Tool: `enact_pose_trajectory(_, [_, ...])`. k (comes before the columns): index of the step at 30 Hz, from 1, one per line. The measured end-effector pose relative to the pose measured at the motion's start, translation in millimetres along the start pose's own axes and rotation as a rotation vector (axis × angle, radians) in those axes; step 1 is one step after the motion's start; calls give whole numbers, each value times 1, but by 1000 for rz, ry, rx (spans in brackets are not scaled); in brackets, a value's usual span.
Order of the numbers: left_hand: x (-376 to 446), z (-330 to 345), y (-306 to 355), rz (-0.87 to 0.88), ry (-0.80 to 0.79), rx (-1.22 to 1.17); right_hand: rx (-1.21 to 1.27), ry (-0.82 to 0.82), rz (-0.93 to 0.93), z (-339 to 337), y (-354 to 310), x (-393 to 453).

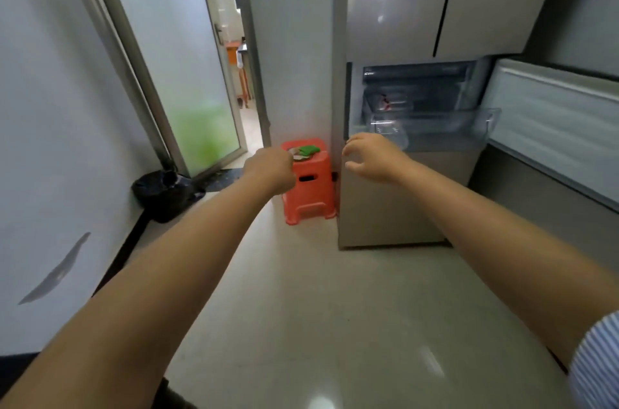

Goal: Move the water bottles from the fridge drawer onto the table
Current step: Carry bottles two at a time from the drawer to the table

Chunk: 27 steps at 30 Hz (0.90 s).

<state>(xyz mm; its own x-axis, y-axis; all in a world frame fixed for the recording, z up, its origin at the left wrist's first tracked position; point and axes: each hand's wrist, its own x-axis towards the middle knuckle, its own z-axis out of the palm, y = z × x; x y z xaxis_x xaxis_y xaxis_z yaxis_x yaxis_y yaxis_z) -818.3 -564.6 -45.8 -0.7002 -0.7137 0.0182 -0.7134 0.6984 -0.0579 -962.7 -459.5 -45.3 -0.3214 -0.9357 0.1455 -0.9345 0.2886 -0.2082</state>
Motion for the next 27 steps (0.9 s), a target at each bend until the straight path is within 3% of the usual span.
enact_pose_trajectory(11, [184, 23, 135, 124, -57, -54, 22, -45, 198, -23, 213, 69])
enact_pose_trajectory(27, [459, 61, 212, 324, -225, -76, 198, -75, 487, 21, 382, 256])
